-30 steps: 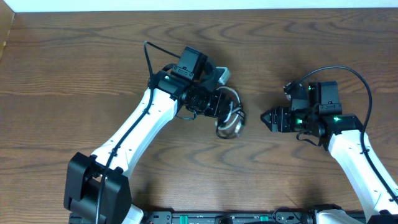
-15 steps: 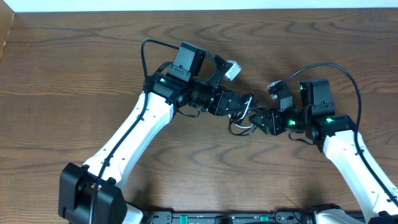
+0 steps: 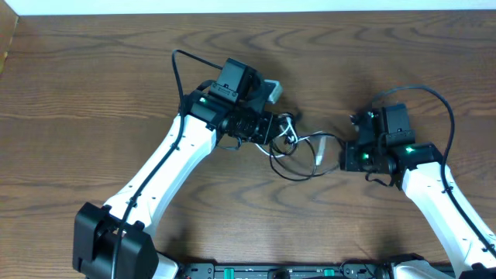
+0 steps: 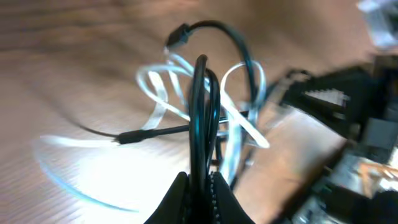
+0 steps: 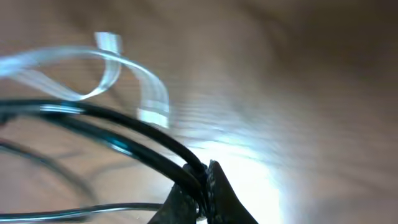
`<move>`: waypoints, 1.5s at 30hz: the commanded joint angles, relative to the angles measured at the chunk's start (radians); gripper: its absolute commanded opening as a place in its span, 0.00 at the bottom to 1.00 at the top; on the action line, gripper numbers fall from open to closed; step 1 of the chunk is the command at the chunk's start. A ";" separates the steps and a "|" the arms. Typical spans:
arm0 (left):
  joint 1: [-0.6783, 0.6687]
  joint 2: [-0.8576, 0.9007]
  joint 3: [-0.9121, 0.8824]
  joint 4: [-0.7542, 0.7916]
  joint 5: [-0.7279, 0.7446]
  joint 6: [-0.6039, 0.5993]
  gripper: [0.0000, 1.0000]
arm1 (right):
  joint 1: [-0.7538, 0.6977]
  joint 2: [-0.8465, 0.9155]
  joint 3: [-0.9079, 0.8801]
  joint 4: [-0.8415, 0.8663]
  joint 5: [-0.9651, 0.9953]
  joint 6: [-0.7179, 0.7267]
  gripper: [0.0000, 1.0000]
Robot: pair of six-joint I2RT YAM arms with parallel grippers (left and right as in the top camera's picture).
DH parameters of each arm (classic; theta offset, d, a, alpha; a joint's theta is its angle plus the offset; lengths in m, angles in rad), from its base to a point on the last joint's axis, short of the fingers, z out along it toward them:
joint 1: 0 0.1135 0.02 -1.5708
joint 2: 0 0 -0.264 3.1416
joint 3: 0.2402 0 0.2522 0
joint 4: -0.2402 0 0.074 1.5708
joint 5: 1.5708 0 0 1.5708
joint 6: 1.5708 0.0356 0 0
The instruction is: Untangle cables
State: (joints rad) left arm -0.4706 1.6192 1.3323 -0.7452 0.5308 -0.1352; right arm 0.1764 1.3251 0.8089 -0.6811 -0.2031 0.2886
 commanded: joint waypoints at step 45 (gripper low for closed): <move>0.026 -0.020 0.001 0.125 0.609 0.090 0.07 | 0.002 0.004 0.013 0.161 -0.460 -0.199 0.01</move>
State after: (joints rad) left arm -0.4431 1.6192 1.3323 -0.6235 1.0748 -0.0650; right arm 0.1787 1.3266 0.8104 -0.4995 -0.8276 0.0940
